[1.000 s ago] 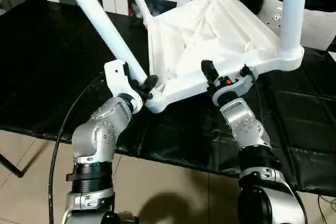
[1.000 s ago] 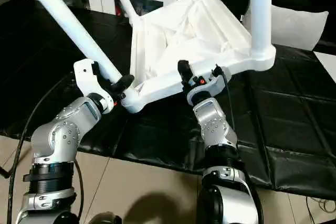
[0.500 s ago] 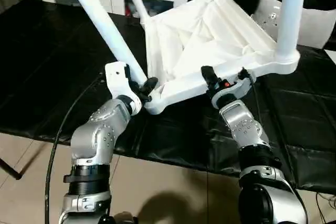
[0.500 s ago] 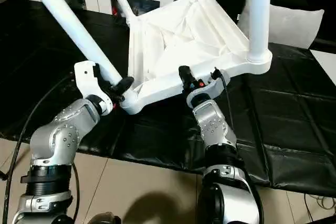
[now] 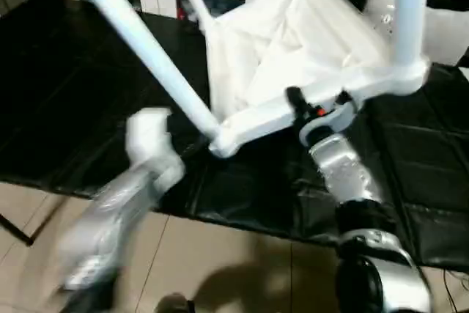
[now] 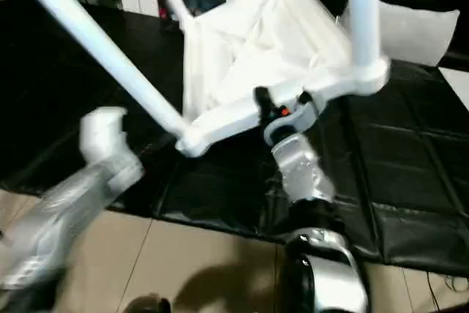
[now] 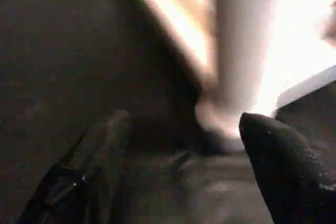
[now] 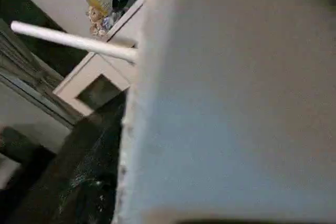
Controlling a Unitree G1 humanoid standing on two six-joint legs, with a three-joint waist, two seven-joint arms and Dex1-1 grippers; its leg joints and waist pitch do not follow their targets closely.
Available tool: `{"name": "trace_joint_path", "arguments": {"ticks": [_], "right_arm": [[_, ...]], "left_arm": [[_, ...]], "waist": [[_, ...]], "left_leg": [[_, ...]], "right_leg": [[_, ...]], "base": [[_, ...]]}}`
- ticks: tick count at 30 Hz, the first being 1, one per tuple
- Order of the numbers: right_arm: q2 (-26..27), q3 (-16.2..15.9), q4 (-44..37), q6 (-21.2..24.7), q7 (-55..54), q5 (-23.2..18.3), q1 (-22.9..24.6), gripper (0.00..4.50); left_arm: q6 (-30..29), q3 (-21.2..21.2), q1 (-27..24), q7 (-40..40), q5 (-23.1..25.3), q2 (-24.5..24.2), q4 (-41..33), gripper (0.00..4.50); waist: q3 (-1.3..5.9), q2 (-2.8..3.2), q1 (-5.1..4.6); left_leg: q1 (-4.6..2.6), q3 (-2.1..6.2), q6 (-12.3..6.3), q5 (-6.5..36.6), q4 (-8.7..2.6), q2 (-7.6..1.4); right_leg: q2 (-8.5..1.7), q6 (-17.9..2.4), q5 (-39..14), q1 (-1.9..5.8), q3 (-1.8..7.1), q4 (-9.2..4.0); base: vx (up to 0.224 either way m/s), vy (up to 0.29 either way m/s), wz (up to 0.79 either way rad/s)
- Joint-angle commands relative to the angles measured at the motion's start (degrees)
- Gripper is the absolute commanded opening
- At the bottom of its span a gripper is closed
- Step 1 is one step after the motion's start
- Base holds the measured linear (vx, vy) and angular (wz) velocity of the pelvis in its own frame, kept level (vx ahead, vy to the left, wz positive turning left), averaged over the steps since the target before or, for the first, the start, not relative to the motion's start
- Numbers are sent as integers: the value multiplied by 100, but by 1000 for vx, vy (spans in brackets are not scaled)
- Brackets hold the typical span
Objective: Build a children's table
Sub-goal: Flip table
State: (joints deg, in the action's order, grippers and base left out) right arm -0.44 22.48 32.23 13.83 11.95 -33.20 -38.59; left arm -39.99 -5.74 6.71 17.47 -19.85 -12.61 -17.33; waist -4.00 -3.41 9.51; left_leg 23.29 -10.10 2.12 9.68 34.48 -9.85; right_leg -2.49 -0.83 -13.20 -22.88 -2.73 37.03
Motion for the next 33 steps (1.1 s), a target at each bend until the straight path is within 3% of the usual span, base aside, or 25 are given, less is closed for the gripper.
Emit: {"name": "trace_joint_path", "arguments": {"ticks": [1, 4, 6, 9, 14, 17, 21, 24, 25, 27, 28, 30, 32, 33], "right_arm": [[-301, 1, -781, -261, -214, 308, 44, 207], [-531, -275, -1331, -50, -317, 684, 299, 203], [-684, -518, -1672, 102, -412, 999, 478, 202], [-816, -819, -2226, 467, -795, 1432, 719, 202], [-841, -1260, -2946, 1011, -1383, 1987, 1008, 201], [-916, -1577, -3210, 1157, -1509, 2330, 1111, 199], [-1052, -1959, -3430, 1483, -1837, 2982, 1162, 195], [-1090, -2103, -3438, 1566, -1827, 3101, 1174, 194], [-1079, -2164, -3390, 1593, -1843, 3143, 1149, 194], [-1047, -2225, -3323, 1616, -1898, 3187, 1101, 194], [-1034, -2249, -3303, 1635, -1908, 3202, 1075, 194], [-949, -2331, -3196, 1639, -1819, 3137, 1008, 194], [-790, -2376, -3095, 1755, -1768, 3067, 939, 250], [-786, -2375, -3093, 1755, -1766, 3063, 938, 264]], "left_arm": [[190, 141, -123, 186, 11, -35, -587, 409], [403, 112, -87, 286, 127, -288, -953, 438], [247, 134, 23, 330, 141, -551, -1210, 450], [-44, 270, 257, 552, 114, -1038, -1604, 450], [-251, 271, 547, 623, 77, -1232, -1779, 450], [-279, 334, 584, 532, 136, -1278, -1735, 450], [-290, 471, 547, 515, 253, -1375, -1709, 450], [-299, 509, 584, 522, 323, -1409, -1700, 450], [-257, 553, 612, 542, 388, -1454, -1679, 450], [-172, 613, 652, 573, 474, -1518, -1656, 450], [-134, 648, 679, 573, 508, -1552, -1646, 450], [60, 757, 801, 536, 748, -1689, -1590, 450], [333, 903, 979, 465, 1128, -1869, -1509, 450], [341, 906, 984, 464, 1137, -1873, -1507, 450]], "waist": [[449, 44, -60], [419, 35, 8], [402, 22, -31], [377, 6, -80], [378, 17, -133], [377, 4, -176], [376, -29, -179], [376, -36, -180], [374, -58, -188], [384, -49, -189], [386, -83, -194], [384, -78, -190], [384, -101, -215], [381, -78, -221]], "left_leg": [[-244, 89, 24, 391, -365, -368], [-284, 81, 176, 707, -397, -364], [-248, 97, 324, 893, -436, -344], [-241, 98, 441, 1064, -451, -317], [-272, 90, 541, 1203, -445, -302], [-238, 113, 591, 1281, -460, -303], [-259, 101, 620, 1280, -449, -298], [-273, 112, 651, 1465, -454, -305], [-266, 110, 647, 1459, -455, -305], [-253, 116, 642, 1381, -455, -300], [-250, 109, 636, 1352, -450, -301], [-241, 108, 601, 1312, -442, -291], [-228, 115, 607, 1326, -449, -292], [-253, 119, 630, 1397, -448, -303]], "right_leg": [[-519, -826, 524, 255, 270, -340], [-521, -650, -16, 217, 280, -411], [-518, -478, -376, 239, 280, -424], [-518, -315, -870, 210, 302, -465], [-502, -290, -1058, 148, 321, -481], [-506, -242, -1166, 169, 316, -486], [-490, -169, -1202, 141, 327, -498], [-501, -166, -1322, 133, 326, -505], [-493, -159, -1320, 133, 327, -510], [-500, -139, -1243, 145, 328, -494], [-503, -138, -1218, 152, 328, -496], [-504, -133, -1231, 154, 331, -498], [-509, -96, -1365, 160, 327, -496], [-509, -78, -1435, 131, 330, -501]], "base": [[0, 0, 0], [0, 0, 0], [0, 0, 0], [0, 0, 0], [0, 0, 0], [0, 0, 0], [0, 0, 0], [0, 0, 0], [0, 0, 0], [0, 0, 0], [0, 0, 0], [0, 0, 0], [0, 0, 0], [0, 0, 0]]}}
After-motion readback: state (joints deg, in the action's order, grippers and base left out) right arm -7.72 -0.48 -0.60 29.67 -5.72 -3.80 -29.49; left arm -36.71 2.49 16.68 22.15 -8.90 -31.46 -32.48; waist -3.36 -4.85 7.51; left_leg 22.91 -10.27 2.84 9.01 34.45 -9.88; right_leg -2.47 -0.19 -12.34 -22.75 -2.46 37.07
